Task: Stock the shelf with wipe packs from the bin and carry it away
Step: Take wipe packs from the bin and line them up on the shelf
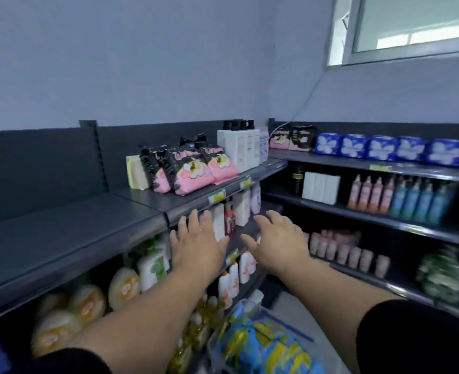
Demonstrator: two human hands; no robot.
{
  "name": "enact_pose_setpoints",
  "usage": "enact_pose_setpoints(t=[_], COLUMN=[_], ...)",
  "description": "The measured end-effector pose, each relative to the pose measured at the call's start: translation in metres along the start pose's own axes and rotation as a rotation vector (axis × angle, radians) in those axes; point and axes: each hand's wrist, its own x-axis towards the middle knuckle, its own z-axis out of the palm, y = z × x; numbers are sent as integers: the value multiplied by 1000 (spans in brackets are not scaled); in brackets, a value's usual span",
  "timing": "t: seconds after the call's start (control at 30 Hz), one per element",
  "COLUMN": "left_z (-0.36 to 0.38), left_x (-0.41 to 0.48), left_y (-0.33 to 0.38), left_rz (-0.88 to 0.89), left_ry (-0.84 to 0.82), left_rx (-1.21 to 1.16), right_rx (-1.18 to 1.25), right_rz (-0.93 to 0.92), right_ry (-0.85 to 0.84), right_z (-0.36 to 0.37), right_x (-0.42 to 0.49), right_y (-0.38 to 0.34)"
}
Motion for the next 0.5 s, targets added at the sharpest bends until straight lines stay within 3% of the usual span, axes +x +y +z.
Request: enact_pose_setpoints(t=[0.2, 0.5], left_z=[84, 221], left_x=[-10, 20], left_y=[55, 38], left_rz=[107, 185], left_ry=[-138, -308], left_rx=[-14, -39], right_rx=[10, 52], right_rz=[169, 363], right_ry=[-126, -381], right_z=[39, 155], right_x=[-29, -19], right_y=[104, 165])
